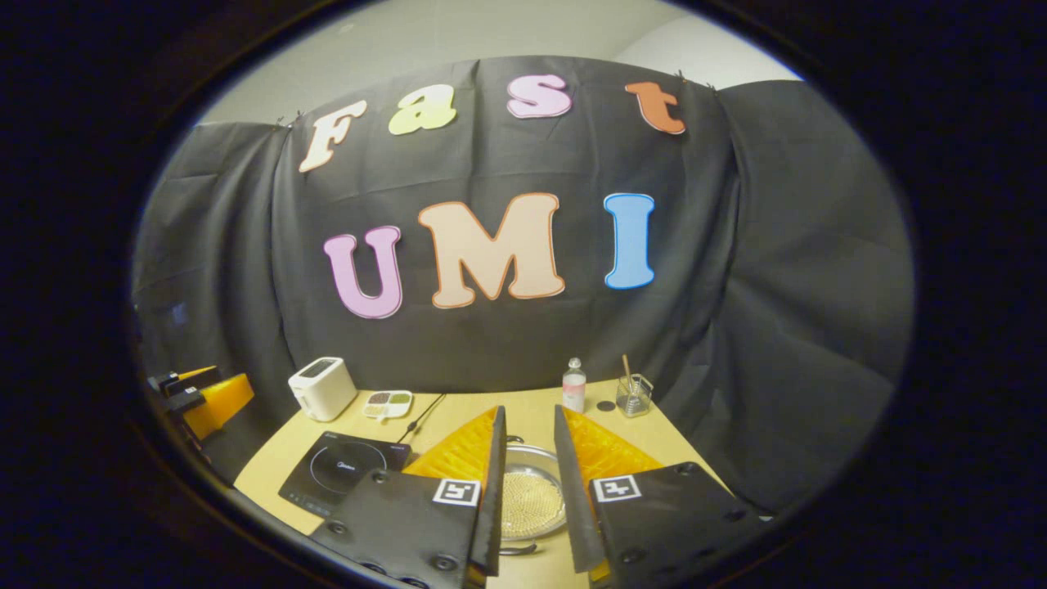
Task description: First push the handle of the pot to place it horizontally, then grasp the pot with both hands and set it on the induction cooktop.
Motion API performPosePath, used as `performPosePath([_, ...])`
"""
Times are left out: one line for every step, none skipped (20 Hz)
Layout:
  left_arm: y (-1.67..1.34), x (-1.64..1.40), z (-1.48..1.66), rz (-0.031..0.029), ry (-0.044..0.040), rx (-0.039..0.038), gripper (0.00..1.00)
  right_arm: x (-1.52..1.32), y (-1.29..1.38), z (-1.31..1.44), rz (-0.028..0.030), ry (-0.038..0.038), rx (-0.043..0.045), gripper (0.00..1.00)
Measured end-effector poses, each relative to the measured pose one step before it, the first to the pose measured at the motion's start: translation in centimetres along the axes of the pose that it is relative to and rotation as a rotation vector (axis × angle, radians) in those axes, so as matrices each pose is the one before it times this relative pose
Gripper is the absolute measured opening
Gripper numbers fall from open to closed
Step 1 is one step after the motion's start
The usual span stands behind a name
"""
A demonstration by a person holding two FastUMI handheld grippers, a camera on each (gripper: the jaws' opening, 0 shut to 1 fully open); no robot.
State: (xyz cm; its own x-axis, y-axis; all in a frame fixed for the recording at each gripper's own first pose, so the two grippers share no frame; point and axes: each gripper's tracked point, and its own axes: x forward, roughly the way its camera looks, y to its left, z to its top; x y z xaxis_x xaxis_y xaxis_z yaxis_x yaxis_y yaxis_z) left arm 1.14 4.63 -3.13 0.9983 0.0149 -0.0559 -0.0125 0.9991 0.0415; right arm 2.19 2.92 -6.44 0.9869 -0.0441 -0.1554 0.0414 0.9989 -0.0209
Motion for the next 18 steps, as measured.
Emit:
performPosePath([0.399,0.056,-0.146,-0.00019,0.00453,0.00078,0.92,0.017,0.325,-0.396,-0.00306,0.00765,-0.00978,0.24])
performPosePath([0.529,0.011,-0.178,0.00052,0.00302,0.00304,0.92,0.015,0.38,-0.474,-0.00198,0.00863,-0.01096,0.24])
performPosePath([0.444,0.046,-0.08,-0.00108,0.00125,0.00432,0.93,-0.03,0.563,-0.507,0.00178,0.00718,-0.01094,0.24])
performPosePath([0.418,0.005,-0.143,-0.0031,0.00162,0.00383,0.92,-0.033,0.554,-0.467,0.00002,0.00704,-0.00926,0.24])
performPosePath([0.315,0.012,-0.185,-0.0049,0.0028,0.00308,0.92,-0.113,-0.042,-0.125,-0.0174,0.00373,-0.01723,0.24])
performPosePath([0.341,0.014,-0.241,-0.00534,0.00403,0.00323,0.93,-0.949,-0.533,-0.327,-0.02746,0.01077,0.02838,0.16])
performPosePath([0.338,0.087,-0.174,-0.00579,0.00388,0.00435,0.93,1.457,1.196,-1.284,0.01464,0.01282,0.02093,0.08])
performPosePath([0.402,-0.007,-0.283,-0.00558,0.00275,0.00416,0.92,0.532,0.719,-1.336,0.01259,0.03386,0.02387,0.0])
performPosePath([0.371,0.012,-0.197,-0.00558,0.00286,0.0018,0.92,-0.469,0.577,-1.072,0.00037,0.01759,0.01523,0.0])
performPosePath([0.282,-0.054,-0.295,-0.00989,0.00144,-0.00212,0.95,-0.098,0.301,-0.702,-0.00614,0.00952,0.00411,0.03])
performPosePath([0.221,-0.012,-0.219,-0.01266,0.0011,-0.00652,0.96,0.002,0.115,-0.957,-0.01285,0.01227,-0.01009,0.0])
performPosePath([0.197,-0.014,-0.613,-0.01534,0.00918,-0.00814,0.93,0.052,0.12,-1.133,-0.01146,0.01731,-0.01414,0.0])
performPosePath([0.223,0.029,-0.436,-0.01106,0.00737,-0.00619,0.96,0.162,0.306,-1.612,-0.00489,0.02772,-0.00506,0.0])
performPosePath([0.306,-0.013,-0.382,-0.00746,0.00564,-0.003,0.93,0.025,0.482,-1.313,0.00623,0.03284,0.0081,0.0])
performPosePath([0.382,-0.002,-0.35,-0.00525,0.00716,0.00129,0.96,0.161,0.429,-1.326,0.00422,0.02862,0.0161,0.0])
performPosePath([0.454,-0.056,-0.377,-0.00268,0.00434,0.00443,0.93,0.238,0.224,-1.132,-0.00505,0.02393,0.01312,0.03])
performPosePath([0.399,-0.035,-0.207,-0.00045,0.00447,0.00334,0.93,0.263,-0.048,-1.349,-0.00934,0.02321,0.00631,0.03])
performPosePath([0.406,0.127,-0.259,-0.00151,0.00163,-0.00089,0.96,0.262,-0.021,-1.123,-0.00506,0.0242,0.00447,0.04])
